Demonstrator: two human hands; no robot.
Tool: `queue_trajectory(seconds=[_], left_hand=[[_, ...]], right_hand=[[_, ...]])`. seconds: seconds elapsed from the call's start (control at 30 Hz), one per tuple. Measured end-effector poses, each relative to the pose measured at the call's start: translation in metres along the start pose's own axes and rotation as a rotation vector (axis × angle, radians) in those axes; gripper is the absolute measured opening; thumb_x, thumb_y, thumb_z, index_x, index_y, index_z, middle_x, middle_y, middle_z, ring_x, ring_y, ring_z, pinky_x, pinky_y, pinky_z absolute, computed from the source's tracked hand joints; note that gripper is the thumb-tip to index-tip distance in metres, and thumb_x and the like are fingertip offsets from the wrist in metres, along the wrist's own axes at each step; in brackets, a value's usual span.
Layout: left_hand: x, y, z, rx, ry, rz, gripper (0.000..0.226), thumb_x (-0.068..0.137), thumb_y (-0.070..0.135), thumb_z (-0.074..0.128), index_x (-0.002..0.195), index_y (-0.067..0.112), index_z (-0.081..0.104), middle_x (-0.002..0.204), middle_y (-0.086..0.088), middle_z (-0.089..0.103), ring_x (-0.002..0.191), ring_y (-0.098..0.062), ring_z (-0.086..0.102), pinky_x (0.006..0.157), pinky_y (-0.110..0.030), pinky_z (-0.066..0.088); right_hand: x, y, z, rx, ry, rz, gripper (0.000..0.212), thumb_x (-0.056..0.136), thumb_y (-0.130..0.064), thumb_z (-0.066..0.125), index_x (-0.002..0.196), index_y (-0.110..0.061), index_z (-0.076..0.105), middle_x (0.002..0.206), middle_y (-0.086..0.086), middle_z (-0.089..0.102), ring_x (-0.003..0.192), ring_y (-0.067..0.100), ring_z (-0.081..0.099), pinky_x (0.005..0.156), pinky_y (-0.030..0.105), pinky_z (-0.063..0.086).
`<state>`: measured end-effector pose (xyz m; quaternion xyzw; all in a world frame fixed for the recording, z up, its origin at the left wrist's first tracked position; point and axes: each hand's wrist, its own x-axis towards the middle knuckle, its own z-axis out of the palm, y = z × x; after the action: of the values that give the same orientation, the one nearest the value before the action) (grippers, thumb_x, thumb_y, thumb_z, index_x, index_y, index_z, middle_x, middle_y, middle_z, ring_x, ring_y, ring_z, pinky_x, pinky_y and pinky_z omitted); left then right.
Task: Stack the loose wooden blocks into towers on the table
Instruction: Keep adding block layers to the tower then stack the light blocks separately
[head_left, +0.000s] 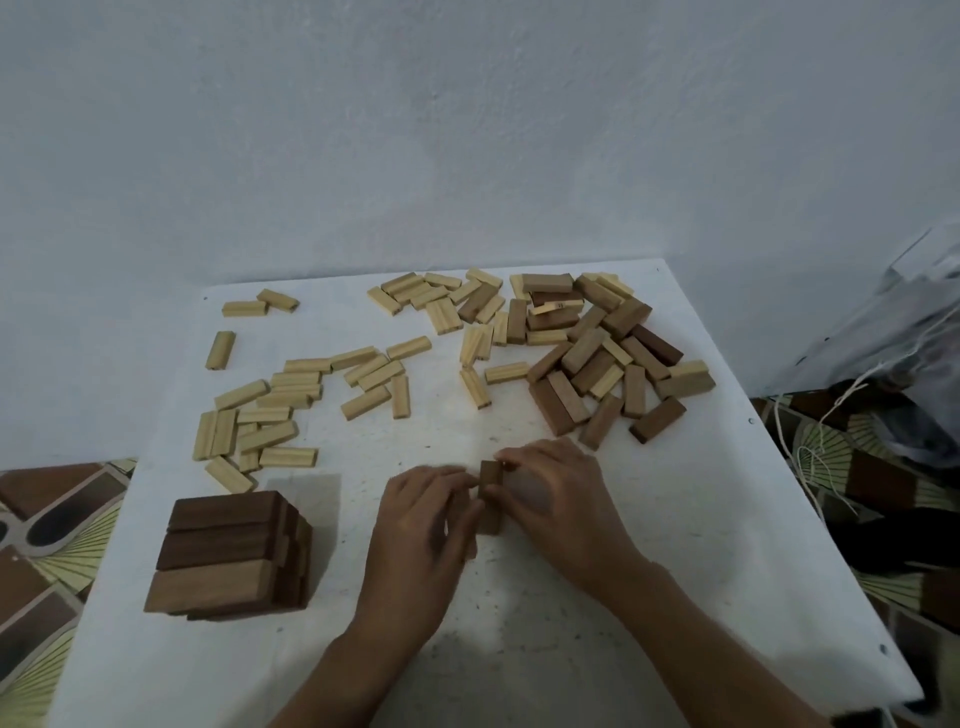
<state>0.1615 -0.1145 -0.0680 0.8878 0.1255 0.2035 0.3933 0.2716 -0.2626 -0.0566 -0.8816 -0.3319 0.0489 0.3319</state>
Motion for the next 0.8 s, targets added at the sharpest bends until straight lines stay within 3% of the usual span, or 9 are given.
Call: queue_trajectory(seconds=[0.13, 0.23, 0.33, 0.47, 0.67, 0.8], left_hand=[[-0.004, -0.008, 0.000, 0.105, -0.101, 0.067, 0.038, 0.102, 0.045, 0.047, 0.133, 0.029, 0.062, 0.141, 0.011, 0.054, 0.133, -0.011, 0.044, 0.104, -0.043, 0.045], [-0.004, -0.009, -0.003, 0.217, -0.236, 0.144, 0.052, 0.100, 0.063, 0.040, 0.147, 0.043, 0.046, 0.159, 0.017, 0.035, 0.145, -0.015, 0.031, 0.106, -0.041, 0.033], [-0.005, -0.010, -0.004, 0.323, -0.320, 0.186, 0.066, 0.094, 0.075, 0.036, 0.153, 0.046, 0.033, 0.164, 0.017, 0.022, 0.149, -0.016, 0.021, 0.107, -0.039, 0.027], [-0.006, -0.013, -0.006, 0.343, -0.317, 0.211, 0.064, 0.096, 0.065, 0.043, 0.155, 0.041, 0.033, 0.165, 0.011, 0.025, 0.148, -0.021, 0.026, 0.106, -0.045, 0.033], [-0.004, -0.013, -0.006, 0.273, -0.233, 0.152, 0.054, 0.095, 0.053, 0.052, 0.145, 0.034, 0.051, 0.152, 0.007, 0.041, 0.139, -0.019, 0.036, 0.105, -0.042, 0.039], [-0.003, -0.012, -0.007, 0.202, -0.205, 0.109, 0.059, 0.091, 0.046, 0.069, 0.145, 0.030, 0.053, 0.146, 0.008, 0.045, 0.135, -0.015, 0.038, 0.108, -0.040, 0.041]], right_hand=[[0.007, 0.005, -0.007, -0.137, 0.070, -0.017, 0.046, 0.098, -0.051, 0.040, 0.125, -0.023, 0.064, 0.123, -0.004, 0.061, 0.119, 0.016, 0.052, 0.101, 0.037, 0.035], [0.019, 0.010, -0.016, -0.270, 0.202, -0.032, 0.041, 0.098, -0.037, 0.045, 0.131, -0.017, 0.061, 0.128, 0.000, 0.058, 0.123, 0.018, 0.046, 0.097, 0.040, 0.035], [0.026, 0.016, -0.015, -0.377, 0.113, 0.034, 0.045, 0.097, -0.035, 0.041, 0.136, -0.017, 0.056, 0.139, -0.002, 0.052, 0.133, 0.020, 0.039, 0.099, 0.046, 0.030], [0.019, 0.016, -0.010, -0.451, 0.100, 0.005, 0.043, 0.097, -0.035, 0.036, 0.118, -0.018, 0.069, 0.137, -0.003, 0.057, 0.131, 0.022, 0.045, 0.099, 0.050, 0.031], [-0.003, 0.007, -0.003, -0.289, 0.166, -0.109, 0.037, 0.096, -0.023, 0.048, 0.125, -0.011, 0.067, 0.114, 0.001, 0.064, 0.111, 0.017, 0.057, 0.098, 0.036, 0.033], [-0.015, -0.002, -0.001, -0.117, 0.063, -0.189, 0.036, 0.098, -0.021, 0.051, 0.128, -0.007, 0.066, 0.110, 0.001, 0.063, 0.102, 0.012, 0.055, 0.089, 0.025, 0.046]])
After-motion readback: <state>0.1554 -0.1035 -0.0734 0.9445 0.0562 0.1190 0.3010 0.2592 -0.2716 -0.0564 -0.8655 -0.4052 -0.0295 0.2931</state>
